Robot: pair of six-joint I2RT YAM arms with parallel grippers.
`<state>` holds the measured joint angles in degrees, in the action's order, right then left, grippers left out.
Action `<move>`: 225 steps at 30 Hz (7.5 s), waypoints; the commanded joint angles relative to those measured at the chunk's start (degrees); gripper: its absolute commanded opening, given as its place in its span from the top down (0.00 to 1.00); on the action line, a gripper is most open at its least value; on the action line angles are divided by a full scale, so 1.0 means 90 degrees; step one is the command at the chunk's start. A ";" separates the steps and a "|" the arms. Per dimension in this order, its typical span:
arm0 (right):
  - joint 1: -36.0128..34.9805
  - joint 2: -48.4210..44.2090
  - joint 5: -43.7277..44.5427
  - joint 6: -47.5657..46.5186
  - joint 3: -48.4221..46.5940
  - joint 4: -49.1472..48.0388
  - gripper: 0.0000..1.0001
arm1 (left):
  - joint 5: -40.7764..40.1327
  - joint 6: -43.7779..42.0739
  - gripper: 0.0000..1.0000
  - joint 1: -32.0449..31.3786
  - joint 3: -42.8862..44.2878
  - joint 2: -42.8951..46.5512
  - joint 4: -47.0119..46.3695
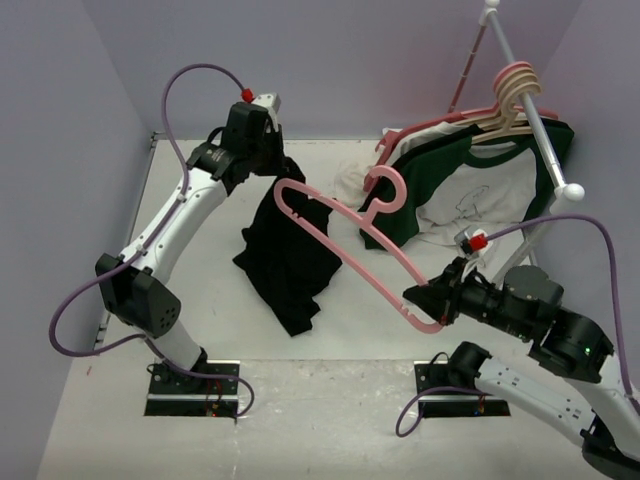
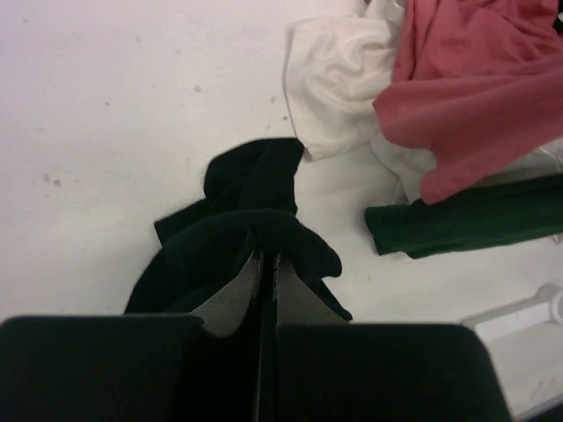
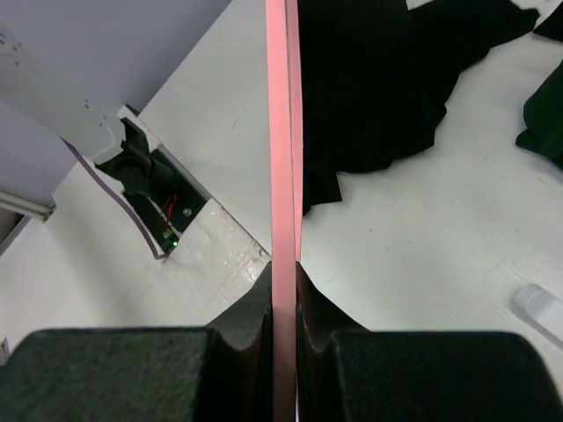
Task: Place the t-shirt on the hanger
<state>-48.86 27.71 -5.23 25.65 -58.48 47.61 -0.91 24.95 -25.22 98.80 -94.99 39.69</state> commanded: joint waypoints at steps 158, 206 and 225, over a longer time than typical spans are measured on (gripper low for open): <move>0.0643 0.1594 0.0719 0.0153 0.2187 -0.7336 1.00 | -0.1401 -0.1582 0.00 -0.1235 0.2803 0.1467 0.0983; 0.1347 0.0046 -0.1130 -0.1420 0.2448 -0.5404 1.00 | 0.5748 -0.9405 0.07 -0.0302 0.1595 0.1371 0.0847; 0.1347 0.0647 -0.2104 -0.2463 0.1902 -0.5150 1.00 | 0.5560 -0.9025 0.32 -0.0586 0.0530 0.1175 0.1630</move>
<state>-36.84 33.76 -20.82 6.76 -38.22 5.69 51.99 -58.62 -29.38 104.67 -84.57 53.82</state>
